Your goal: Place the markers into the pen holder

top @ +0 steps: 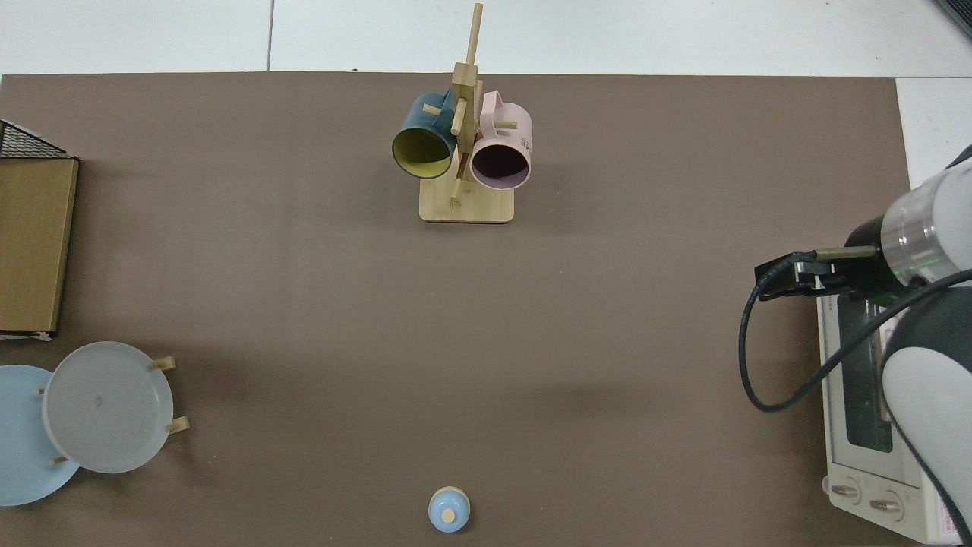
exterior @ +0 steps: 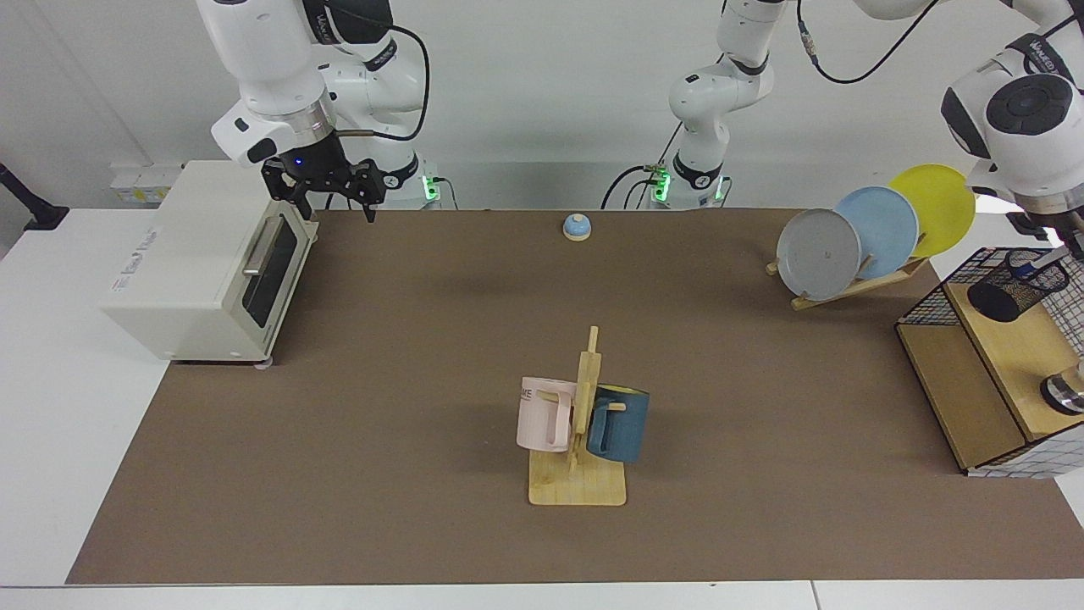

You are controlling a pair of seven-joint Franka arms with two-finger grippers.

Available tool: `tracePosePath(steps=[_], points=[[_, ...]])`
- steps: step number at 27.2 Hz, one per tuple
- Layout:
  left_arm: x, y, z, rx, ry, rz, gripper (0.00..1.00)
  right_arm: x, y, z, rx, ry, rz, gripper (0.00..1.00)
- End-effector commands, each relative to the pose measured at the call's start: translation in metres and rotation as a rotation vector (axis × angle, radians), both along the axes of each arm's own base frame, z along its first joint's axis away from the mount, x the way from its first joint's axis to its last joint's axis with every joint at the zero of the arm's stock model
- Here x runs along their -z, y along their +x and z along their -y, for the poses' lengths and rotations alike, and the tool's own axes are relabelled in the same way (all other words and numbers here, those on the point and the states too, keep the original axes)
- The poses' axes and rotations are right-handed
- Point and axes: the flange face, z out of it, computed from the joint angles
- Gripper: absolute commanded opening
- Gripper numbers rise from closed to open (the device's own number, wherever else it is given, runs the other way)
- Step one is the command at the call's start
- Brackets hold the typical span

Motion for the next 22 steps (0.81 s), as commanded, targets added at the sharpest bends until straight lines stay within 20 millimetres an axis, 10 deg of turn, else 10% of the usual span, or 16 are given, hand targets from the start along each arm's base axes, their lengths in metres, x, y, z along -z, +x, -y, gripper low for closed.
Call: tracePosePath(steps=[1, 22], points=[[0.004, -0.009, 0.009, 0.012, -0.016, -0.017, 0.00, -0.002, 0.004, 0.003, -0.019, 0.002, 0.012, 1.00], [0.032, -0.016, -0.030, 0.035, -0.020, 0.016, 0.00, -0.002, 0.004, 0.003, -0.019, 0.002, 0.013, 1.00]])
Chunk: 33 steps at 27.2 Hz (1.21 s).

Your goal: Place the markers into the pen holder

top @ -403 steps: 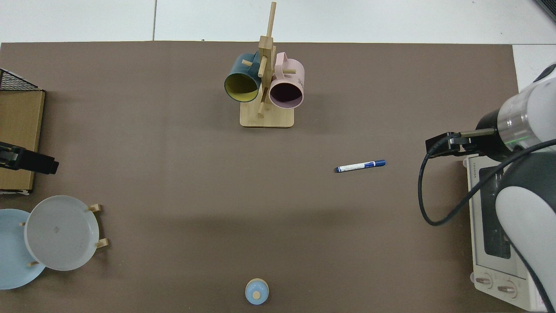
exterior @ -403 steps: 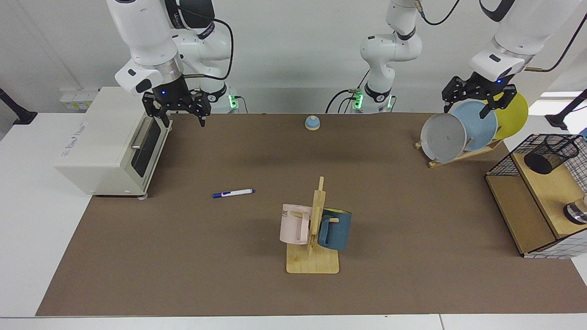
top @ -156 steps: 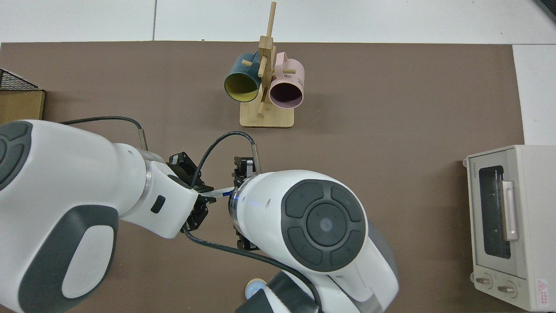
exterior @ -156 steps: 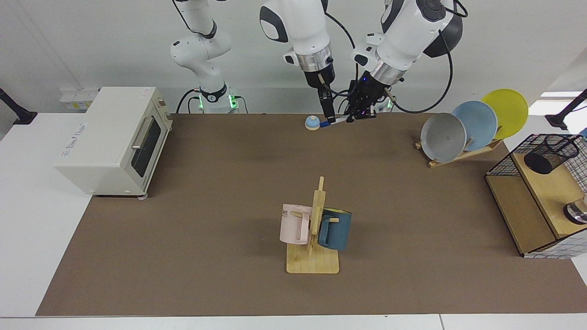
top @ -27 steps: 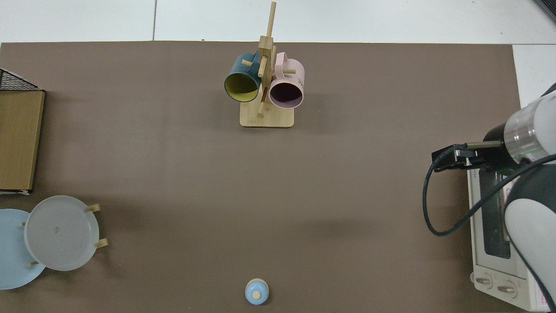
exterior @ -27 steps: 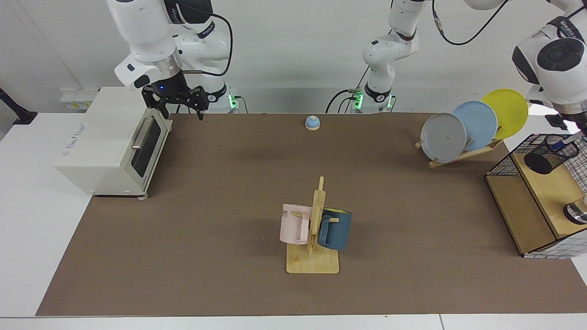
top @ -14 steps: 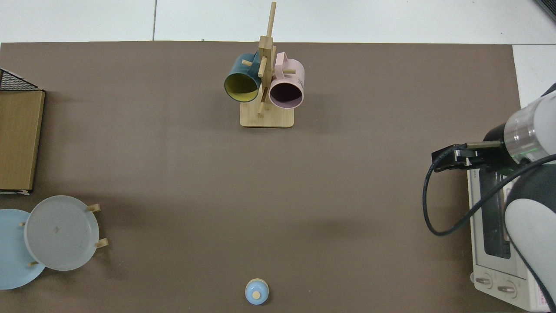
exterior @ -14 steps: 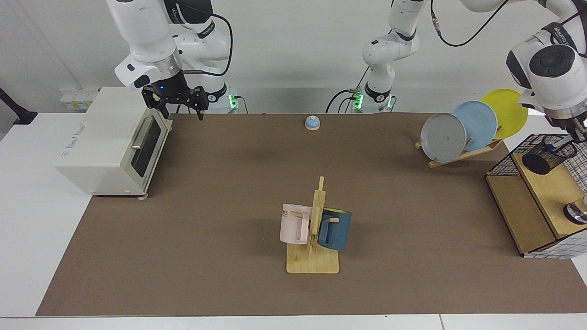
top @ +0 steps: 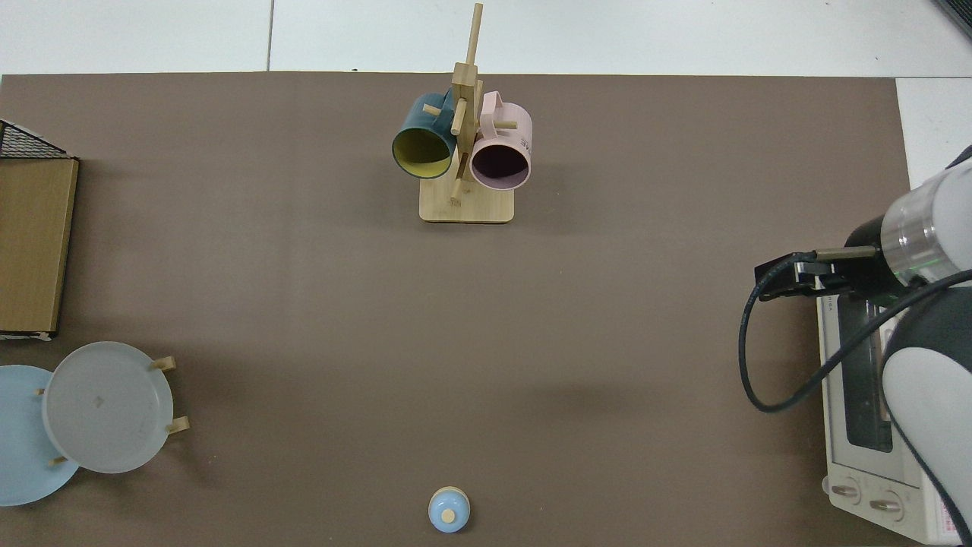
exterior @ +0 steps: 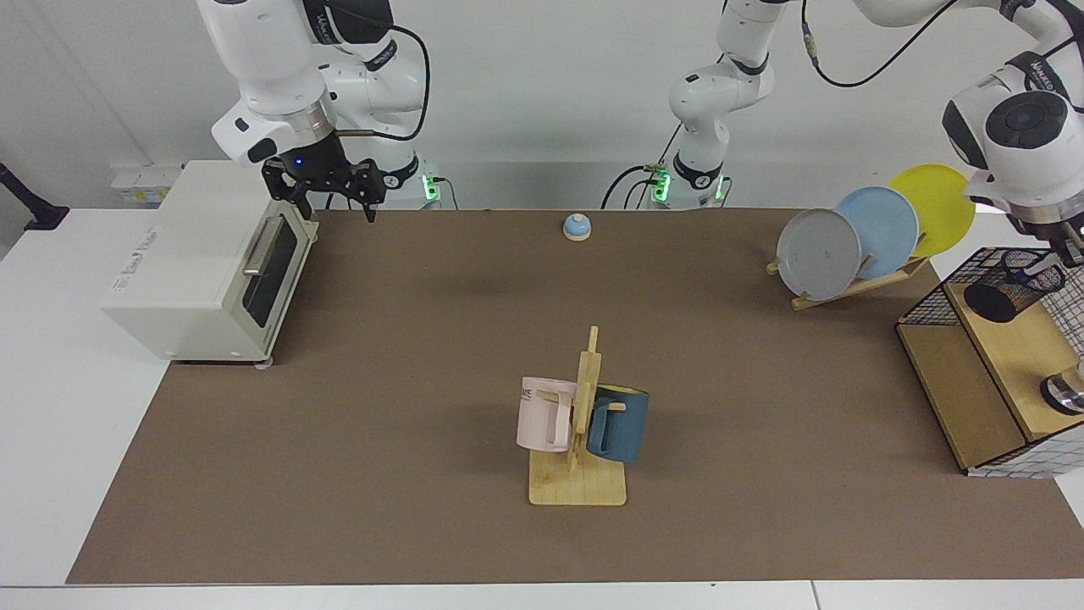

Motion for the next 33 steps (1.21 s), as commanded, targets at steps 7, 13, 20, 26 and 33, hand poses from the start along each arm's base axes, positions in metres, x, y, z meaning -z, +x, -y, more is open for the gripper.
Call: tracePosePath(steps=[7, 13, 20, 26, 33], points=[[0.004, -0.010, -0.016, 0.023, -0.003, 0.025, 0.00, -0.002, 0.005, 0.004, -0.018, 0.002, 0.013, 1.00], [0.013, -0.012, -0.030, 0.026, -0.006, 0.031, 0.00, -0.002, 0.004, 0.003, -0.019, 0.002, 0.013, 1.00], [0.014, -0.013, -0.040, 0.038, 0.012, 0.040, 0.00, -0.002, 0.004, 0.003, -0.021, 0.002, 0.013, 1.00], [0.015, -0.013, -0.040, 0.038, 0.011, 0.038, 0.00, -0.002, 0.004, 0.003, -0.019, 0.002, 0.013, 1.00], [0.018, -0.015, -0.037, 0.032, -0.003, 0.028, 0.00, -0.002, 0.005, 0.004, -0.019, 0.002, 0.013, 1.00]])
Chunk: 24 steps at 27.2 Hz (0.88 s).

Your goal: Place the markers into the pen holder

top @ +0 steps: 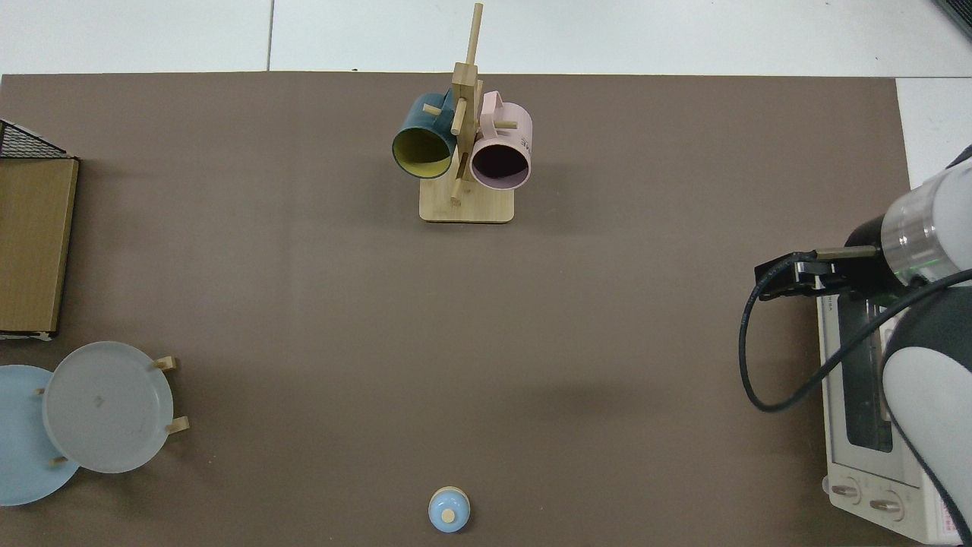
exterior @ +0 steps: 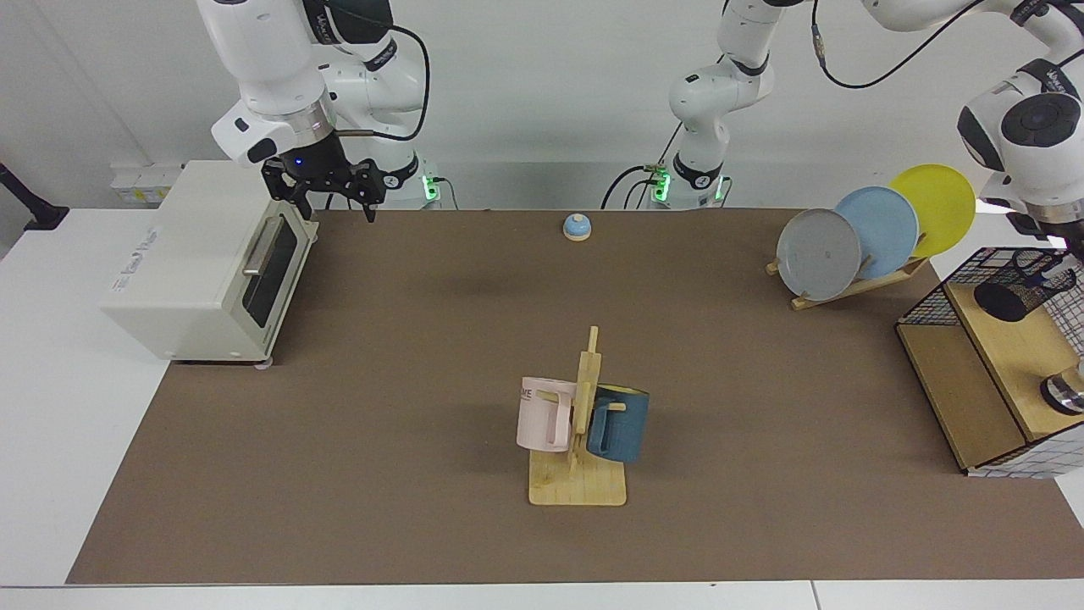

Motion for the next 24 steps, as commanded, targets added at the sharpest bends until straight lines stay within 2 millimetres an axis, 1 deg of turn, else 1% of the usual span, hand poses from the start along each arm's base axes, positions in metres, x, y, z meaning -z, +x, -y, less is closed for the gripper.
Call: tracePosePath(steps=[1, 14, 18, 24], points=[[0.0049, -0.0039, 0.0042, 0.019, -0.005, -0.016, 0.00, -0.0016, 0.0044, 0.0027, -0.021, 0.002, 0.013, 1.00], [0.0090, -0.0057, 0.0060, -0.003, -0.066, -0.014, 0.00, -0.0016, 0.0044, 0.0027, -0.021, 0.002, 0.013, 1.00], [0.0060, -0.0068, 0.0062, -0.009, -0.070, -0.008, 0.00, -0.0016, 0.0044, 0.0027, -0.019, 0.002, 0.013, 1.00], [0.0084, -0.0098, 0.0049, -0.056, -0.154, 0.021, 0.00, -0.0016, 0.0044, 0.0027, -0.019, 0.002, 0.013, 1.00]])
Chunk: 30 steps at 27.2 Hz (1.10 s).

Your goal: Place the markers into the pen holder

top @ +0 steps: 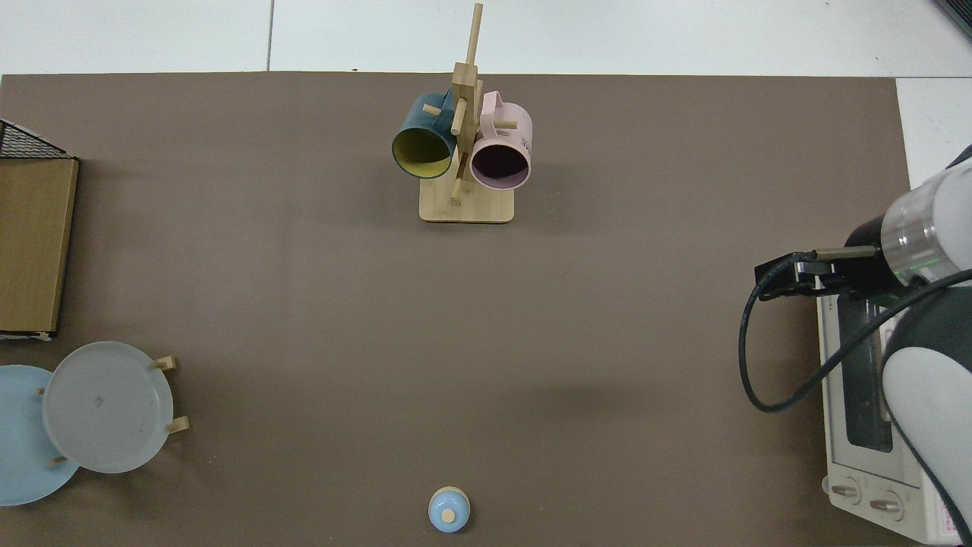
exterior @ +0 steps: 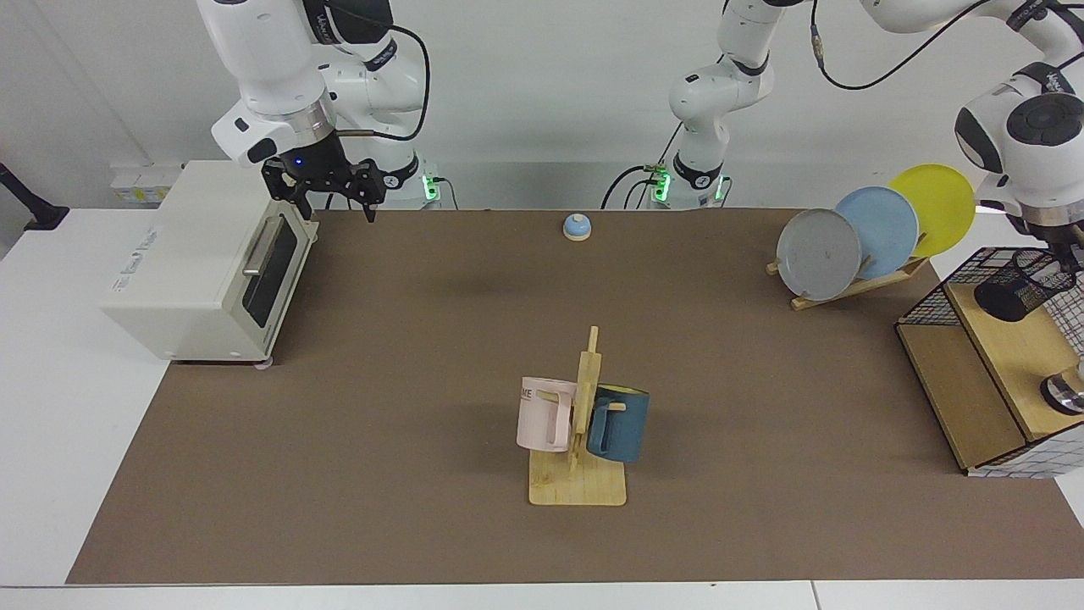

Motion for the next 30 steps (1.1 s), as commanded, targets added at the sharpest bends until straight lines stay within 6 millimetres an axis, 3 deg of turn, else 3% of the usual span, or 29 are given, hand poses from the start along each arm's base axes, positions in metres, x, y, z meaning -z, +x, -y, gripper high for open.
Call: tracePosePath(steps=[1, 13, 16, 18, 20, 30], points=[[-0.0004, -0.0087, 0.0004, -0.032, -0.070, 0.010, 0.00, -0.0016, 0.0044, 0.0027, -0.021, 0.002, 0.013, 1.00], [0.0006, -0.0106, -0.0036, -0.037, -0.075, 0.007, 0.00, -0.0016, 0.0044, 0.0027, -0.021, 0.002, 0.013, 1.00], [0.0009, -0.0097, -0.0039, -0.037, -0.073, 0.006, 0.14, -0.0016, 0.0044, 0.0027, -0.019, 0.002, 0.013, 1.00], [0.0002, -0.0095, -0.0040, -0.037, -0.074, 0.008, 0.39, -0.0016, 0.0044, 0.0027, -0.021, 0.002, 0.013, 1.00], [-0.0007, -0.0086, -0.0041, -0.035, -0.073, 0.012, 0.52, -0.0016, 0.0044, 0.0027, -0.021, 0.002, 0.013, 1.00], [-0.0066, -0.0069, -0.0050, -0.035, -0.065, 0.020, 0.55, -0.0016, 0.0044, 0.0027, -0.021, 0.002, 0.013, 1.00]])
